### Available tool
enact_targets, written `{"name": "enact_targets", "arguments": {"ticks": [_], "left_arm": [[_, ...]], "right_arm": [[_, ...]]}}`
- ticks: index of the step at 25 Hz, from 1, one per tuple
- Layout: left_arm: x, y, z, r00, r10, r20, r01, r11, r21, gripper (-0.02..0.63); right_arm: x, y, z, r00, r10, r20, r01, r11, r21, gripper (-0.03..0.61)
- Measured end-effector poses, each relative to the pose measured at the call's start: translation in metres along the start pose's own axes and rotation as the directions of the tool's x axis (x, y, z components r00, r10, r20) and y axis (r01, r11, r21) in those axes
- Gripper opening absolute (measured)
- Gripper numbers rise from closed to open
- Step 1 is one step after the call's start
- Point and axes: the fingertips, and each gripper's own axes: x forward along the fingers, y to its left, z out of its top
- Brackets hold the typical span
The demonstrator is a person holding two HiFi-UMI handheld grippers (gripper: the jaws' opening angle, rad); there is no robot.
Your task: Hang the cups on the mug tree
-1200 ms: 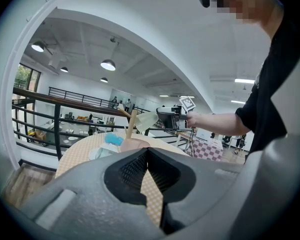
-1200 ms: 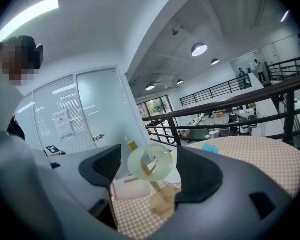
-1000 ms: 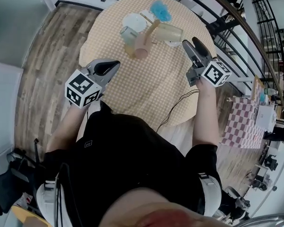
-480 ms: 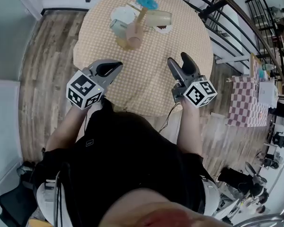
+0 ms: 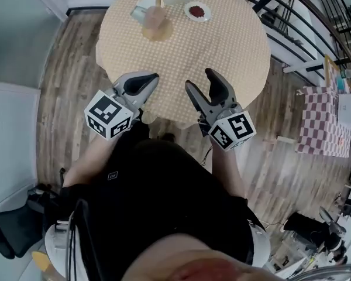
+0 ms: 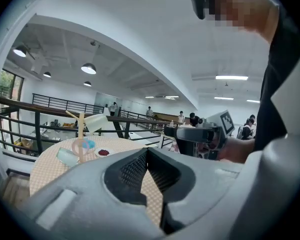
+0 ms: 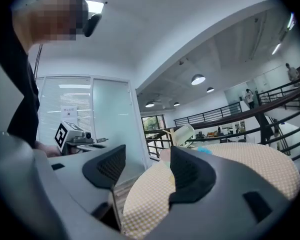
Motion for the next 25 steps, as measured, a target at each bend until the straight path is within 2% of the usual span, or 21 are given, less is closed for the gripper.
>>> {"name": "enact_targets", "arguments": {"ticks": [3, 6, 10, 13, 16, 20, 25], "left_arm": [[-0.009, -0.027, 0.005, 0.999, 0.031, 0.015, -0.031, 1.0, 0.0, 0.006], [-0.016, -0.046, 0.013, 0.999, 0.037, 0.021, -0.038, 0.999, 0.036, 0.006], [-0.018, -0.066, 0.019, 0.999, -0.003, 0.052, 0.0, 0.999, 0.053, 0.006], [-0.019, -0.081, 0.021, 0.997, -0.055, 0.054, 0.05, 0.996, 0.08, 0.006], [-0.025, -0.09, 0.022, 0.995, -0.088, 0.048, 0.082, 0.99, 0.115, 0.005], [-0.035, -0.078, 0.029, 0.995, -0.075, 0.06, 0.067, 0.99, 0.123, 0.006], [-0.05, -0.059, 0.035, 0.994, -0.075, 0.082, 0.065, 0.99, 0.125, 0.005]], "right_arm": [[-0.034, 0.013, 0.001, 1.0, 0.013, 0.013, -0.013, 1.0, -0.026, 0.252], [-0.063, 0.02, -0.001, 0.999, -0.037, 0.005, 0.038, 0.998, -0.051, 0.206], [-0.084, 0.036, -0.004, 0.991, -0.131, 0.014, 0.131, 0.987, -0.089, 0.125], [-0.087, 0.046, 0.002, 0.986, -0.158, 0.058, 0.161, 0.985, -0.056, 0.056], [-0.08, 0.059, 0.005, 0.987, -0.138, 0.085, 0.141, 0.99, -0.028, 0.031], [-0.064, 0.077, 0.008, 0.995, -0.083, 0.06, 0.088, 0.992, -0.088, 0.015], [-0.045, 0.089, 0.005, 0.994, -0.101, 0.027, 0.103, 0.989, -0.106, 0.014]]}}
